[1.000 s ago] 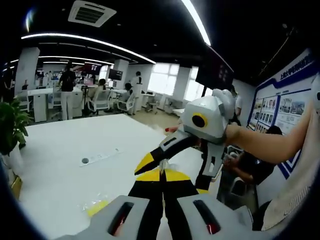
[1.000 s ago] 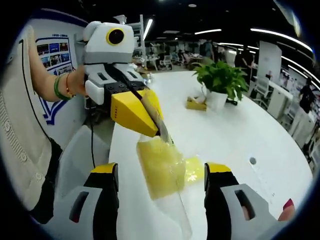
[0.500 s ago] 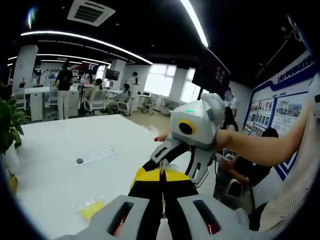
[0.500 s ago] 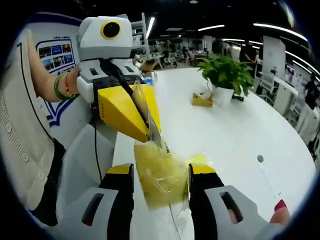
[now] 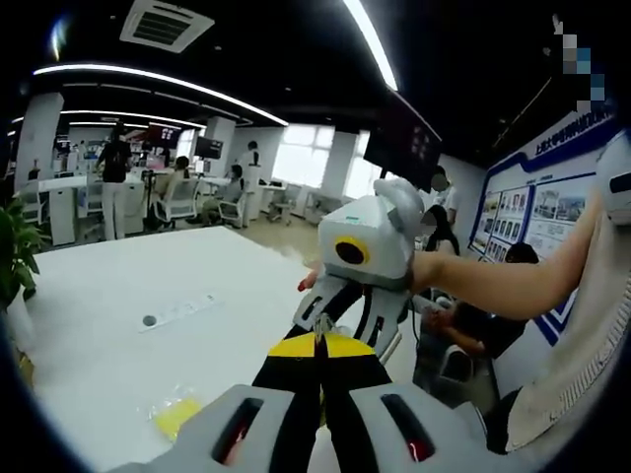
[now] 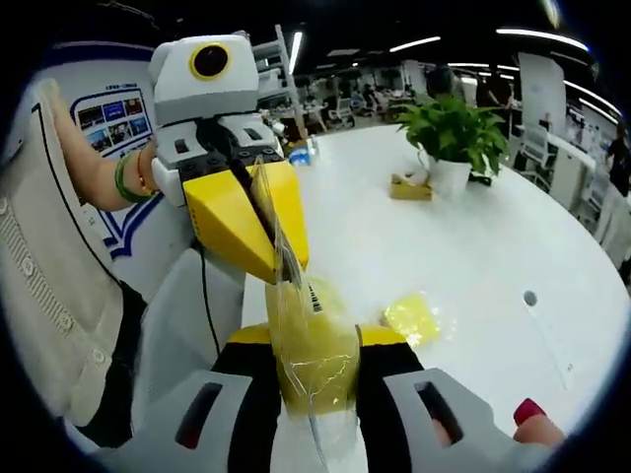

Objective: Compare the silicone blocks by pressing each to a similar depth, holding the contact briefly, and releasing to observe deformation and rebound differences across the visible hardness samples.

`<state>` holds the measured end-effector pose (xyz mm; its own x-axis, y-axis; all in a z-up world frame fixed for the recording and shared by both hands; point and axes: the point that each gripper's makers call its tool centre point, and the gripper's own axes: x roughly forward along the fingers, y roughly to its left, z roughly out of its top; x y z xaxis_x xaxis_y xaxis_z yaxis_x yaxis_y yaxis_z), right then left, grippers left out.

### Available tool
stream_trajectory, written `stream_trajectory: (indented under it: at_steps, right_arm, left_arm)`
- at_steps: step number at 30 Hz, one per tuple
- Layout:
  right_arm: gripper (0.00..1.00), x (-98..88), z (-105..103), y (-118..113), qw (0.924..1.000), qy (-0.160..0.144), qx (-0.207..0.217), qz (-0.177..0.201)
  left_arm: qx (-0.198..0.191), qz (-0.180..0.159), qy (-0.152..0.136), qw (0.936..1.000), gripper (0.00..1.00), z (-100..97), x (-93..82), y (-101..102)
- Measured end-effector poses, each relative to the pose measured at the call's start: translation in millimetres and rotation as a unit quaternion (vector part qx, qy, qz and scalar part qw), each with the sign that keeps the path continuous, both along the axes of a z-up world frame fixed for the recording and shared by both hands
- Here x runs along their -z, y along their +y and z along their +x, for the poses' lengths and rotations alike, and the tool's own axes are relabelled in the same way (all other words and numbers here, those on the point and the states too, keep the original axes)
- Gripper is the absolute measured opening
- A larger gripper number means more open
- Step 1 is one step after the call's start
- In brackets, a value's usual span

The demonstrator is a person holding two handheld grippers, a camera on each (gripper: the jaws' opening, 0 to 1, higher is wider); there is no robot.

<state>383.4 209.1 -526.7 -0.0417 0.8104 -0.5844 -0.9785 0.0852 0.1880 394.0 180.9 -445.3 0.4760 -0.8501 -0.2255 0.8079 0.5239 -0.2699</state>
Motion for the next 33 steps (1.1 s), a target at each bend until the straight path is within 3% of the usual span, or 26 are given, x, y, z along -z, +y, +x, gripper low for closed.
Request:
stream_trajectory:
  at_steps: [12, 33]
  right_arm:
    - [0.13, -3.6, -14.2, -0.9, 0.9995, -0.03, -0.008, -0.009]
    - [0.12, -9.5, -29.3, 3.8, 0.9998, -0.019, -0.01, 0.0]
  left_arm:
    - [0.007, -0.001, -0.012, 0.9999, 0.0, -15.2, -4.4, -0.1]
    - [0.011, 0.009, -0.043, 0.999, 0.0, -30.2, -11.0, 3.1]
